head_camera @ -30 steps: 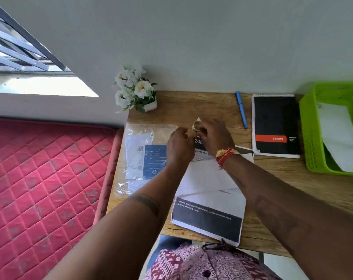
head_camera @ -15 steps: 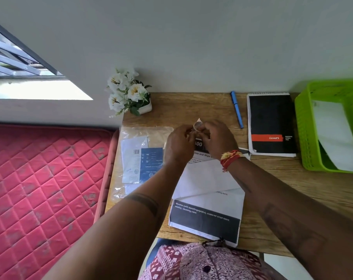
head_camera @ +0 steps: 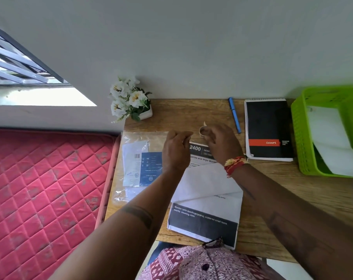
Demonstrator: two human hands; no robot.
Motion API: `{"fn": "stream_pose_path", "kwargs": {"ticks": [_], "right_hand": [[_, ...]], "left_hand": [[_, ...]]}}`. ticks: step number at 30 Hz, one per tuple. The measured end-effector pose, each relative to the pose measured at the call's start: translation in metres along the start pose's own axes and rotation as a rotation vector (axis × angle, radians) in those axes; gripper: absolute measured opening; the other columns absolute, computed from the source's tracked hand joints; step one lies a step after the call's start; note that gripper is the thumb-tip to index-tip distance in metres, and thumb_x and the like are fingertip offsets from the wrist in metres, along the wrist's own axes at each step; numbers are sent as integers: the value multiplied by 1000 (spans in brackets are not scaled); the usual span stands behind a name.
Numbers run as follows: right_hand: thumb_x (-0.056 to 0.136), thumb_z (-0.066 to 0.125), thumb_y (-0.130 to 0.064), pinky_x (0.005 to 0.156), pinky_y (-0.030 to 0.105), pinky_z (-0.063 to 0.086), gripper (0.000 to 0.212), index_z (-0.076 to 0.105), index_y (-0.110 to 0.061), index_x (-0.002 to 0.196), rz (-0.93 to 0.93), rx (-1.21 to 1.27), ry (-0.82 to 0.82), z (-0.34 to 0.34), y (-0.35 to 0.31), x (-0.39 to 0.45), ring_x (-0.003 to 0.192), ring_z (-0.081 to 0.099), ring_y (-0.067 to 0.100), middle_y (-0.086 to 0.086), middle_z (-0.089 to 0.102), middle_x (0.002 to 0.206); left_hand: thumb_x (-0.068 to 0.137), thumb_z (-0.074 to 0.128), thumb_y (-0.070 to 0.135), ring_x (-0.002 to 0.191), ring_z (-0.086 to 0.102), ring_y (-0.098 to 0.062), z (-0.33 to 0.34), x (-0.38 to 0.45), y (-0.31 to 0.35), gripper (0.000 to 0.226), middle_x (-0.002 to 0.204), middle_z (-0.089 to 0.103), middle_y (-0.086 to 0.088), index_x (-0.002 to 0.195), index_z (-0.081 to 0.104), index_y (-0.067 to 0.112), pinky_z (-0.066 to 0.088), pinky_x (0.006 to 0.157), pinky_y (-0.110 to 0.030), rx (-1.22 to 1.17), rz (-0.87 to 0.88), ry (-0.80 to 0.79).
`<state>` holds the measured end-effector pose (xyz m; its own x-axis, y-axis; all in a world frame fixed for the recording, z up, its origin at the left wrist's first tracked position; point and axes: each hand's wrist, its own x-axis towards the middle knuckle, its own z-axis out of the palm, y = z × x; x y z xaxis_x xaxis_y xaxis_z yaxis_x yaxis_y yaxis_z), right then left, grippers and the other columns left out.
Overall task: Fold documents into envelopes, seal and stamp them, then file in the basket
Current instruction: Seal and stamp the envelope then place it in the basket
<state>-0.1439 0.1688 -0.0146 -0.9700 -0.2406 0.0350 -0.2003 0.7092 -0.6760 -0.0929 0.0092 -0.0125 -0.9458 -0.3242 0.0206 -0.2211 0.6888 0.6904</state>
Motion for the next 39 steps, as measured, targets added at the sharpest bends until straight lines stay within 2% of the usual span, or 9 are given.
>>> {"fn": "stream_pose_path", "kwargs": {"ticks": [3,5,10,13,16,19,26,31,39], "right_hand": [[96,65,-34,65,32,60,14,69,-21,91,408,408,11,-5,-15,-13,80,71,18,1,74,88],[95,67,-23,76,46,63,12,73,-14,90,648,700,-75,-8,-20,-22,74,72,25,14,76,85],[88,75,-4,75,30,62,18,73,-7,105,774,1074,-95,-22,-13,-44,86,76,26,16,77,98],[87,77,-4,77,31,62,21,72,-10,106,762,1055,-61,-29,-3,-53,87,76,24,14,77,100],[84,82,-11,76,32,63,25,72,-13,107,708,1017,-31,-34,5,-64,87,77,23,9,79,95],[82,85,-20,75,31,63,29,71,-15,107,642,969,-29,-37,9,-75,85,77,19,5,79,93],[90,74,-7,71,29,62,15,73,-16,101,653,963,-8,-44,17,-93,81,77,21,7,78,89],[94,69,-10,69,28,62,13,75,-17,104,665,921,-17,-50,24,-104,81,77,21,4,79,87],[95,70,-21,55,24,53,8,74,-17,89,663,539,-118,-53,40,-114,71,72,18,2,75,82]], "left_hand": [[99,66,23,88,59,-12,0,-13,7,22,105,57,8,119,77,23,58,73,-37,33,65,-36],[99,67,23,87,58,-10,2,-23,12,22,106,56,8,119,77,26,57,70,-35,55,82,-35],[100,64,14,94,56,-7,9,-44,25,29,114,59,5,125,74,25,52,75,-24,6,146,-97],[98,59,16,99,65,-11,12,-57,34,37,117,68,7,133,64,25,55,83,-27,-150,-27,-91],[99,62,36,91,73,-16,15,-62,42,20,99,75,8,114,70,26,61,79,-34,-418,-290,-202],[95,69,50,81,74,-7,16,-66,46,24,89,77,10,101,74,28,60,74,-31,-448,-314,-300],[101,66,32,70,70,-4,20,-73,54,16,82,78,6,99,75,19,53,66,-22,-472,-373,-357],[102,65,33,67,69,-2,21,-76,56,16,78,77,10,90,73,27,51,62,-18,-367,-313,-394],[102,61,32,78,65,-3,36,-67,57,17,81,71,15,87,69,33,49,66,-24,75,-23,-535]]}}
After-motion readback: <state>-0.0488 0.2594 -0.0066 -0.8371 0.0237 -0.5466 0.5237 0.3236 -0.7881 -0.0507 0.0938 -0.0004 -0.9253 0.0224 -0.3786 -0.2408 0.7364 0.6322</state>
